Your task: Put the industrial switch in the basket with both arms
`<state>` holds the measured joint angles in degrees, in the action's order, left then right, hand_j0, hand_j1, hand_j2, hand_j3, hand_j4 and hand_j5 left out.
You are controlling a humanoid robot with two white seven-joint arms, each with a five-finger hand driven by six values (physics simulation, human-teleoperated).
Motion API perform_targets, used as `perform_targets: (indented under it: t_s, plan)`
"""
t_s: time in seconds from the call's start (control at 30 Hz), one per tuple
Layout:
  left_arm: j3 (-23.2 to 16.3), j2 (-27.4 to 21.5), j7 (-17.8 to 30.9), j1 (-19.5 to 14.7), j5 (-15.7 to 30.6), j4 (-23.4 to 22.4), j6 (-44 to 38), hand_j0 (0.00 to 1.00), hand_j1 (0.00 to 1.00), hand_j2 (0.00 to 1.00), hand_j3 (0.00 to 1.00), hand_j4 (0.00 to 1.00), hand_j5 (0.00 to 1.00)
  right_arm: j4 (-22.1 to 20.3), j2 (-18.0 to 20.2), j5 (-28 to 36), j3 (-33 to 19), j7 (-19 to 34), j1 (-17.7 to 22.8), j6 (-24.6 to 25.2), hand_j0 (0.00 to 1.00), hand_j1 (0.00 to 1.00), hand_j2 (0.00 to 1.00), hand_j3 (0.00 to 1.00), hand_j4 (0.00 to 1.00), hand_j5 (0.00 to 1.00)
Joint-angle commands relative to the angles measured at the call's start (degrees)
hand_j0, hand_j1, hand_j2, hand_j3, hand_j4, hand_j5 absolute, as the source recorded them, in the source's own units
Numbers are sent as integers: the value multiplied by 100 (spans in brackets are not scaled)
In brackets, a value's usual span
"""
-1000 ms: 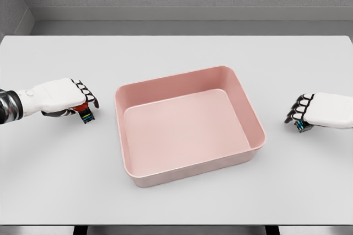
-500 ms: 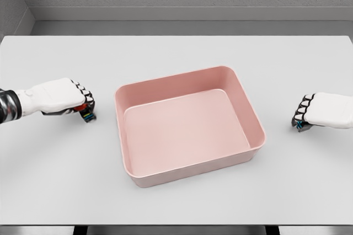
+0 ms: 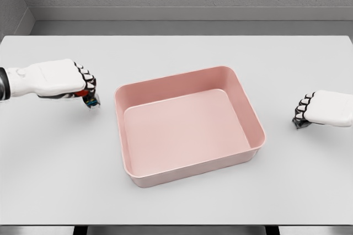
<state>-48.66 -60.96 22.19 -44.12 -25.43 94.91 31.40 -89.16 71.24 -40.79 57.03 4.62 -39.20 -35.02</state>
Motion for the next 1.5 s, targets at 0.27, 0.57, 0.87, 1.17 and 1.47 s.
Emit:
perform_targets:
  t_s: [0.27, 0.57, 0.87, 1.17, 1.47]
  plan:
    - [182, 5, 752, -782, 917, 36, 360, 42, 42, 42, 42, 42, 42, -5, -5, 53, -236, -13, -9, 2, 45, 45, 45, 45, 45, 45]
    - [173, 119, 858, -1072, 1743, 300, 360, 42, 42, 42, 42, 42, 42, -198, -5, 97, -394, -31, -70, 2, 44, 44, 44, 44, 44, 44]
    - [15, 1051, 1281, -1187, 1875, 608, 360, 42, 42, 42, 42, 42, 42, -321, -32, 220, -491, -49, -150, 2, 45, 45, 45, 45, 45, 45]
    - [-627, 1367, 1281, -1178, 1848, 608, 360, 44, 44, 44, 44, 44, 44, -576, -14, 361, -658, -57, -246, 2, 44, 44, 44, 44, 44, 44]
    - [-847, 1578, 1281, -1178, 1813, 608, 360, 70, 70, 70, 70, 70, 70, -778, -32, 493, -737, -40, -404, 2, 44, 44, 44, 44, 44, 44]
